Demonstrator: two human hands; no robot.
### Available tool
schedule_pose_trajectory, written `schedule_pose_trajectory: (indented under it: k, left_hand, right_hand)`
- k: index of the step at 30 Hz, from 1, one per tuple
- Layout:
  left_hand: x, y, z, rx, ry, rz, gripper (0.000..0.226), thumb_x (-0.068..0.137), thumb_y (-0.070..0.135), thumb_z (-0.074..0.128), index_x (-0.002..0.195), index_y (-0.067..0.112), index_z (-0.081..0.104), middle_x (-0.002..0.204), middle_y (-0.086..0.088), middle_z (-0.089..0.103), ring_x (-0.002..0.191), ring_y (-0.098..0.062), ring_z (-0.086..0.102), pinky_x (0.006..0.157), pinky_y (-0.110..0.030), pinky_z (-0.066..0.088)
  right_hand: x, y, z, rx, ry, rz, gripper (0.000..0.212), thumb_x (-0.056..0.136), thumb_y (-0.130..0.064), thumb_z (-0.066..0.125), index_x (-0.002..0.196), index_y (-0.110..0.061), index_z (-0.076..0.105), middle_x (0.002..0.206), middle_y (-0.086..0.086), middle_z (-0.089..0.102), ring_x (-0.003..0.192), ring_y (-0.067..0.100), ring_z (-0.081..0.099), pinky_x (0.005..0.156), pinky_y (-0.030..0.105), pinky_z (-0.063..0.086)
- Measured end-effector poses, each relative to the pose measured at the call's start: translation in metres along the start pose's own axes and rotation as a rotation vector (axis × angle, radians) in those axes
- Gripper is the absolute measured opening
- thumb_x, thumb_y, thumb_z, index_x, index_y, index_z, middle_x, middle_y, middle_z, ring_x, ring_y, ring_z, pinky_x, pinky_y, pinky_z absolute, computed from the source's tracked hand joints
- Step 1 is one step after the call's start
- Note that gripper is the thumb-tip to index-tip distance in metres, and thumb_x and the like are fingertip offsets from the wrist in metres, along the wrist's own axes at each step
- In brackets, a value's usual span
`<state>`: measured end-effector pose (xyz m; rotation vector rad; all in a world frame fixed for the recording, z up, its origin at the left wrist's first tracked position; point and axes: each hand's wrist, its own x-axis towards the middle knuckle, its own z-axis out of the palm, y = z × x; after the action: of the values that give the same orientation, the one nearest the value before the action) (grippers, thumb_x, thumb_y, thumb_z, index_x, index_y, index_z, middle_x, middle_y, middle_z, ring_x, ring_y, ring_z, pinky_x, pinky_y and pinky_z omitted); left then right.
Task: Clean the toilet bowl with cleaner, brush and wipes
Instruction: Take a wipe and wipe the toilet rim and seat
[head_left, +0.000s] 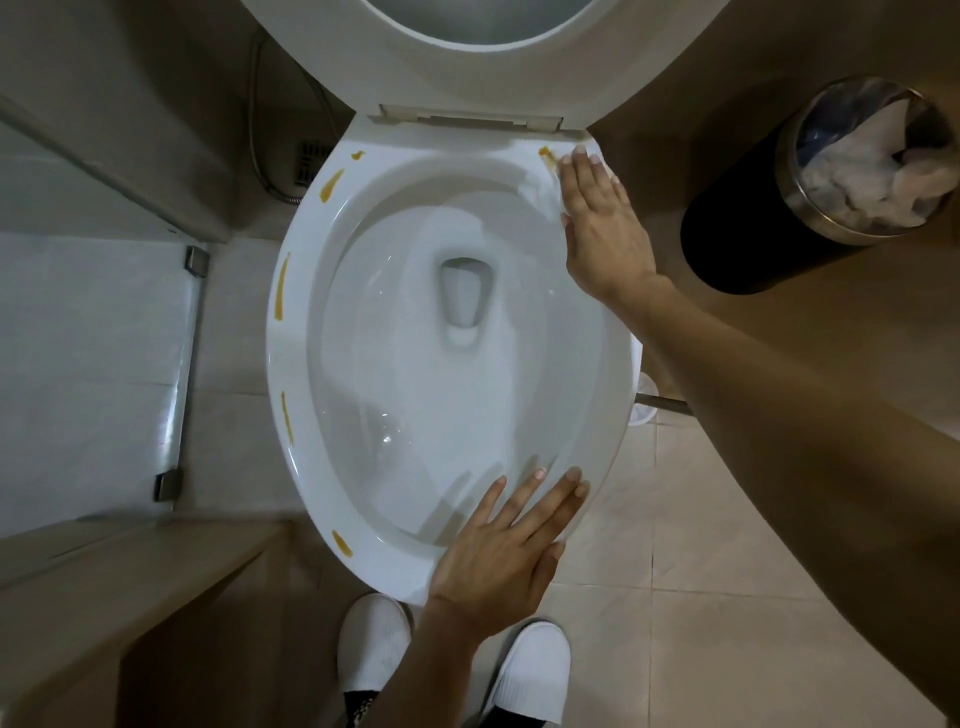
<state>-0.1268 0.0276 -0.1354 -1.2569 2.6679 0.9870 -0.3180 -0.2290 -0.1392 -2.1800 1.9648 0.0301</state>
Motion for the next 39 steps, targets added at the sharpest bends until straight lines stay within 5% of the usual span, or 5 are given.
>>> schedule_pose_trajectory:
  k: [5,21,39]
  left_hand:
    - [-0.001,0.001,0.001,0.002,-0.009,0.003,0.053,0.102,0.036,0.012,0.153,0.025,0.006,0.160,0.010,0.006,0.146,-0.015,0.013,0.113,-0.046,0.027]
    - [-0.001,0.000,0.001,-0.007,0.025,0.012,0.057,0.100,0.034,0.027,0.153,0.024,0.009,0.160,0.009,0.006,0.145,-0.016,0.016,0.112,-0.046,0.029]
    - [-0.001,0.000,0.003,-0.012,0.014,-0.003,0.058,0.099,0.034,0.030,0.153,0.025,0.010,0.160,0.011,0.007,0.146,-0.015,0.015,0.111,-0.046,0.031]
  right_hand:
    - [0.002,0.005,-0.004,0.043,-0.021,-0.038,0.056,0.103,-0.012,0.029,0.154,-0.013,0.005,0.162,0.005,0.001,0.149,0.018,-0.001,0.119,0.031,0.000]
    - [0.017,0.002,-0.006,0.046,-0.025,-0.166,0.067,0.093,0.005,0.031,0.154,-0.010,0.009,0.161,0.008,0.005,0.149,0.021,0.004,0.120,0.033,0.005]
    - [0.017,0.011,-0.004,0.032,-0.040,-0.241,0.062,0.097,0.003,0.034,0.153,-0.010,0.011,0.161,0.009,0.008,0.149,0.021,0.005,0.119,0.028,0.001]
